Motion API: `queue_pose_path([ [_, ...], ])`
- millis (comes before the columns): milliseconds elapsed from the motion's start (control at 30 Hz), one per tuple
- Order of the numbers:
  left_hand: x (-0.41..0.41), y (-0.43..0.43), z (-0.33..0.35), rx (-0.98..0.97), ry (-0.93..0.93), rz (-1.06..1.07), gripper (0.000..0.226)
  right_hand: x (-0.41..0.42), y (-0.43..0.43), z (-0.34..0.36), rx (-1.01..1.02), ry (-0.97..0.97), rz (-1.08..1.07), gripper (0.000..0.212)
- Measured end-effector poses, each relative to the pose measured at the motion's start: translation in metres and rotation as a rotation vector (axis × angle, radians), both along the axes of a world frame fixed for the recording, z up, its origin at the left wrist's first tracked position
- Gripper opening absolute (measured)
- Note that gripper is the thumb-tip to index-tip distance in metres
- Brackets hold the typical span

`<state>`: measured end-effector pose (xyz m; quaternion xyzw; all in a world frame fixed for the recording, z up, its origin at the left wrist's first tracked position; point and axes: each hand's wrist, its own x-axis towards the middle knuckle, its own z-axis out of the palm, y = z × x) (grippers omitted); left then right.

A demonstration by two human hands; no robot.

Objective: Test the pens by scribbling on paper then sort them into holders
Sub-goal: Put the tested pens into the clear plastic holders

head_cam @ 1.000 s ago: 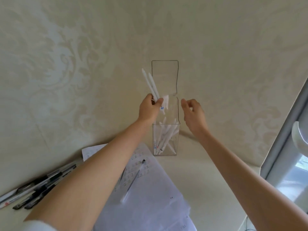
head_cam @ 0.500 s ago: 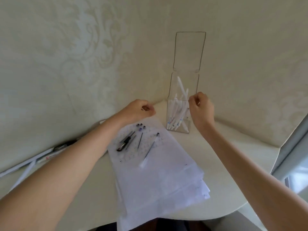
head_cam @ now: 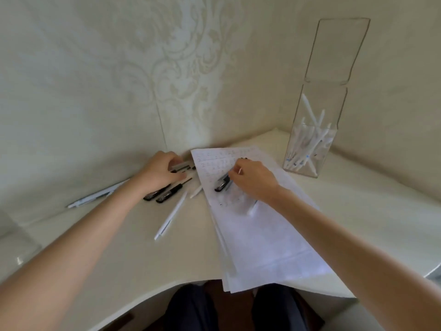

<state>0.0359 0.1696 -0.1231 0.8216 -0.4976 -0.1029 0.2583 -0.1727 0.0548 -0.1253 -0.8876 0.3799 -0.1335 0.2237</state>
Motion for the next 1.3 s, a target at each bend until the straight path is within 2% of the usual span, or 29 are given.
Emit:
queue_pose_path([
  [100,0.022,0.021,-0.011,0.071,-0.120,0.140,0.050,0.025,0.010,-0.002,-0.007,0.023,0.013,0.023],
  [167,0.031,0.033,-0.017,0.070,-0.156,0.172,0.043,0.038,0.020,-0.001,-0.015,-0.003,0.161,0.019],
  [267,0.030,0.045,-0.023,-0.076,-0.148,0.082,0.021,0.052,0.033,-0.008,-0.127,0.132,0.415,0.027],
  [300,0.025,0.047,-0.023,-0.113,-0.122,0.056,0.013,0.056,0.035,-0.011,-0.188,0.182,0.429,0.029],
  [367,0.008,0.047,-0.021,-0.106,-0.074,0.017,0.014,0.060,0.035,-0.016,-0.298,0.214,0.399,0.025],
  [467,-0.016,0.041,-0.021,0.057,-0.114,-0.023,0.023,0.061,0.032,-0.018,-0.405,0.242,0.392,0.019],
  [600,-0.017,0.035,-0.021,0.178,-0.155,0.014,0.015,0.055,0.034,-0.015,-0.343,0.204,0.463,0.020],
  [733,-0.006,0.051,-0.015,0.198,-0.206,0.095,0.021,0.048,0.038,-0.018,-0.339,0.126,0.563,0.020],
  [867,0.008,0.075,-0.013,0.141,-0.054,0.147,0.027,0.047,0.057,-0.021,-0.409,0.088,0.742,0.019],
  [933,0.008,0.084,-0.014,0.123,-0.003,0.159,0.025,0.048,0.070,-0.021,-0.306,0.071,0.804,0.020],
  [1033,0.004,0.094,-0.017,0.109,0.060,0.153,0.024,0.049,0.080,-0.013,0.004,-0.101,0.691,0.023],
  [1100,0.002,0.100,-0.018,0.098,0.118,0.146,0.023,0.052,0.073,-0.009,0.069,-0.161,0.402,0.016],
  [1167,0.002,0.106,-0.019,0.105,0.142,0.149,0.022,0.057,0.068,-0.009,0.013,-0.018,0.151,0.035],
  [1233,0.002,0.111,-0.019,0.096,0.144,0.153,0.023,0.063,0.076,-0.013,-0.043,0.156,0.066,0.051],
  [1300,0.001,0.116,-0.018,0.050,0.154,0.153,0.022,0.069,0.089,-0.016,-0.066,0.218,0.041,0.051],
])
